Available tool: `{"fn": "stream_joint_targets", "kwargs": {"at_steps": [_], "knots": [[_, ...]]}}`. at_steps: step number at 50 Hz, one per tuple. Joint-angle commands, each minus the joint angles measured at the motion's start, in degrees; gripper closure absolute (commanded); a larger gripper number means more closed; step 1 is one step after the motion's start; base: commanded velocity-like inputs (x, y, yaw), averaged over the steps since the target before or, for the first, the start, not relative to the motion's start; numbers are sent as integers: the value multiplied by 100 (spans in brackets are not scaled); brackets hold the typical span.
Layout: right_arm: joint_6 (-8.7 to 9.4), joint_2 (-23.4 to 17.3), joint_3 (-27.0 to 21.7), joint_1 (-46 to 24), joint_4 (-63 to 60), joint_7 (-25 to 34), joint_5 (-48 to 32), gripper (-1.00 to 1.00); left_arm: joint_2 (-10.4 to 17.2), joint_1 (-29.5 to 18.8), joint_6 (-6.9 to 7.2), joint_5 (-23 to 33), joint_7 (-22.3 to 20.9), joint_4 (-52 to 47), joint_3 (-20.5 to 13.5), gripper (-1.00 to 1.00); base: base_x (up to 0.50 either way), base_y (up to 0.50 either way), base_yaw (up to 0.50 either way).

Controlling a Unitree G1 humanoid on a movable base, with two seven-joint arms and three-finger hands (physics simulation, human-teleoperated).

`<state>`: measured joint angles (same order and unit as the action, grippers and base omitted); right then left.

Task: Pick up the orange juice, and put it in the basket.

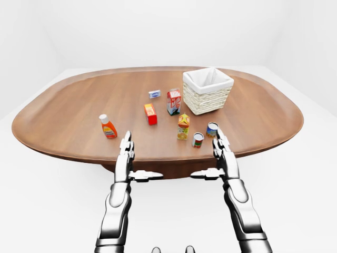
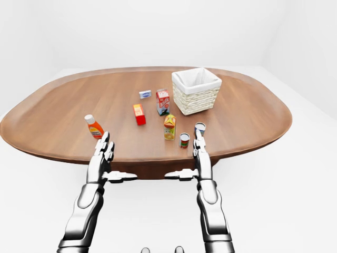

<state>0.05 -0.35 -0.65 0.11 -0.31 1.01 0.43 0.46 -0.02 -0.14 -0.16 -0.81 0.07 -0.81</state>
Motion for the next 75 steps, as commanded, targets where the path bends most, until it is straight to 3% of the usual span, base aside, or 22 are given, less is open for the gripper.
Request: {"fn": "stream_joint_targets", "kwargs": {"at_steps": [1, 4, 6, 8, 11, 12, 16, 23, 24, 53, 54, 59, 60, 61, 63, 75], "knots": [[45, -47, -72, 18, -110, 170, 47, -100, 77, -5, -40, 8, -122, -11, -131, -100, 0, 0, 0], [56, -49, -74, 16, -115, 159, 26, -100, 88, -24, -32, 54, -79, -60, -156, -100, 0, 0, 0], [72, -54, -90, 7, -154, 139, 16, -100, 103, -51, 44, 72, -50, -141, -184, -100, 0, 0, 0], [92, -54, -88, -4, -195, 123, -6, -100, 108, -30, 242, 58, -29, -390, -212, -100, 0, 0, 0], [171, -40, -60, -7, -288, 109, -27, -100, 127, -25, 374, 114, -9, -604, -234, -100, 0, 0, 0], [189, -42, -53, -6, -319, 103, -44, -100, 131, -24, 508, 114, -3, -741, -248, -100, 0, 0, 0], [272, -38, -121, -82, -594, 57, 34, -100, 215, 14, 514, 60, -85, -1560, -409, -100, 0, 0, 0], [271, -45, -116, -84, -602, 50, 45, -100, 196, 13, 514, 79, -109, -1577, -431, -100, 0, 0, 0], [256, -17, -171, -146, -726, -55, 91, -100, 273, -119, 514, 20, -40, -1909, -632, -100, 0, 0, 0], [322, -30, -132, -160, -927, -173, 126, -100, 346, -252, 514, -13, -110, -2183, -789, -100, 0, 0, 0], [495, -78, -121, -422, -1930, -337, 2, -100, 1018, -542, 514, -198, -619, -3036, -1387, -100, 0, 0, 0], [495, -69, -128, -442, -1999, -334, -18, -100, 977, -595, 514, -92, -760, -3089, -1476, -100, 0, 0, 0], [495, -78, -39, -632, -2761, -379, -119, -100, 1459, -1162, 514, -164, -814, -2451, -2104, -100, 0, 0, 0], [495, -74, 114, -710, -3247, -439, -366, -100, 1482, -1459, 514, -841, -779, -2092, -2622, -100, 0, 0, 0], [495, -46, 124, -729, -3338, -414, -433, -100, 1619, -1407, 514, -951, -584, -2024, -2537, -100, 0, 0, 0], [495, -11, 107, -729, -3339, -379, -462, -100, 1747, -1349, 514, -1135, -430, -2002, -2445, -100, 0, 0, 0]]}}
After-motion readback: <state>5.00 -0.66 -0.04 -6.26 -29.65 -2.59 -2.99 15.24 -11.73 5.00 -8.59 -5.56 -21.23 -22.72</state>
